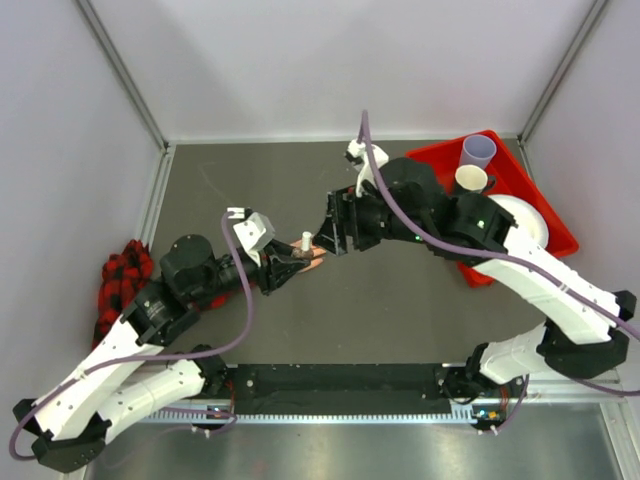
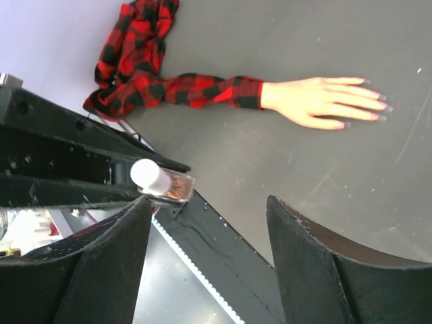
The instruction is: Paint the nails
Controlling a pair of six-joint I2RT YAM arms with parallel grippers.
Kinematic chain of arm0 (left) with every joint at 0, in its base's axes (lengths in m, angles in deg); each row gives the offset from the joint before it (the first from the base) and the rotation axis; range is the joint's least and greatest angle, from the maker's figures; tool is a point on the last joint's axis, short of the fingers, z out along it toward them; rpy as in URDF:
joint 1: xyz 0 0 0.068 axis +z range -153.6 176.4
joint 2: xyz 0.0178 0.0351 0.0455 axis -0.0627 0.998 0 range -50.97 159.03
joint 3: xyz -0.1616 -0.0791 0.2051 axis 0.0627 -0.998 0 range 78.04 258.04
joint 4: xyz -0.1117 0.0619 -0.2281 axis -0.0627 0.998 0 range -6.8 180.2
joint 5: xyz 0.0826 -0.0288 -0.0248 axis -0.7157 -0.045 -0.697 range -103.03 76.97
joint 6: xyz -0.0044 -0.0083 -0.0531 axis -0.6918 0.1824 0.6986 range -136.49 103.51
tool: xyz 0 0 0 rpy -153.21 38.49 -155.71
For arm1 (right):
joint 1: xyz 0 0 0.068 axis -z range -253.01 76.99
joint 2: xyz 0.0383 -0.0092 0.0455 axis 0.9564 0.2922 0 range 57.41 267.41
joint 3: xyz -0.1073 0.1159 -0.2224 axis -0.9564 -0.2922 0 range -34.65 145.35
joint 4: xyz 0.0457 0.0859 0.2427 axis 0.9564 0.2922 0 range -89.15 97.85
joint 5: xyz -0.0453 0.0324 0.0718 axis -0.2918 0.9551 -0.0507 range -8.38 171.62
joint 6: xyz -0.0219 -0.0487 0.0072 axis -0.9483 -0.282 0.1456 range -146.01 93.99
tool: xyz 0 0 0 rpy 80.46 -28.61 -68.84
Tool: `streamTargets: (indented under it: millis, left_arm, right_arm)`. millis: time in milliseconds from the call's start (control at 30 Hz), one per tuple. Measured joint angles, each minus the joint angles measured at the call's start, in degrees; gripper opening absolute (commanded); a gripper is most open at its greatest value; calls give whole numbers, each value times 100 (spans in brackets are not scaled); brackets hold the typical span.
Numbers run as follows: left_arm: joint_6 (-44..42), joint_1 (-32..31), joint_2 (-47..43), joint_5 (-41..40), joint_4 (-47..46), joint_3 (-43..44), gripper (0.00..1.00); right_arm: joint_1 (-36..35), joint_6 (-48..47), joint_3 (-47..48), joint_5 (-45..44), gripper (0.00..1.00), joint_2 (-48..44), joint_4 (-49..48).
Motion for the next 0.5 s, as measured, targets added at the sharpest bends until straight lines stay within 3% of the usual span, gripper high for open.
streamTargets:
  millis: [400,500]
  left_arm:
    - [-302,0,319,-339,125,0,0]
    - [-378,0,372,-358,127,0,0]
  right_arm:
    - [-155,197,1021,-175,37,1091,474]
    - [-155,170,1027,-151,39,1091,557]
